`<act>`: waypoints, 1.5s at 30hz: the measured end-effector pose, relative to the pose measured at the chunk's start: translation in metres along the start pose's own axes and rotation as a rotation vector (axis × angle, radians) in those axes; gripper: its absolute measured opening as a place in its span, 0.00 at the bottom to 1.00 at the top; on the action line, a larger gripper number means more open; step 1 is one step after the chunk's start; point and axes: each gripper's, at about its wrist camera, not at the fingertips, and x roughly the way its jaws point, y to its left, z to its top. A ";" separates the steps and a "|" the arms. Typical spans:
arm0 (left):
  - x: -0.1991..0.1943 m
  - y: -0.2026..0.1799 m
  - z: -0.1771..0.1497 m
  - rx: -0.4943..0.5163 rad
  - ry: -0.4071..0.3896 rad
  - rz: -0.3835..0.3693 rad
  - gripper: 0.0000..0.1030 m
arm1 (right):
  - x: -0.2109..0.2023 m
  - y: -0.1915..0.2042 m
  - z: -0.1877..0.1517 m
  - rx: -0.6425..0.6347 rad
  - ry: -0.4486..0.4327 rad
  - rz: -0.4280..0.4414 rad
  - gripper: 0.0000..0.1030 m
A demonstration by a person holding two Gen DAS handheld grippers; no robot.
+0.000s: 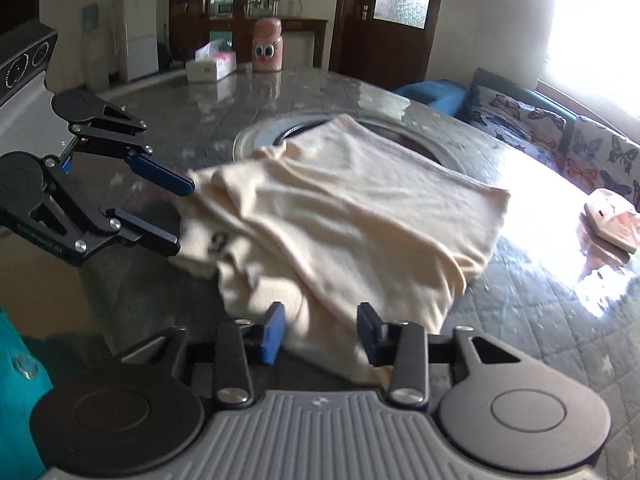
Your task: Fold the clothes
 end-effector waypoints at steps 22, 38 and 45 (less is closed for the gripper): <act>0.008 0.037 0.023 -0.116 -0.058 0.043 0.15 | 0.029 0.022 0.003 -0.166 -0.077 -0.028 0.37; 0.007 0.024 -0.007 0.023 -0.035 0.135 0.50 | 0.026 -0.016 0.031 0.065 -0.052 0.079 0.12; 0.016 0.017 -0.013 0.131 -0.025 0.167 0.50 | 0.026 -0.018 0.034 0.099 -0.064 0.065 0.11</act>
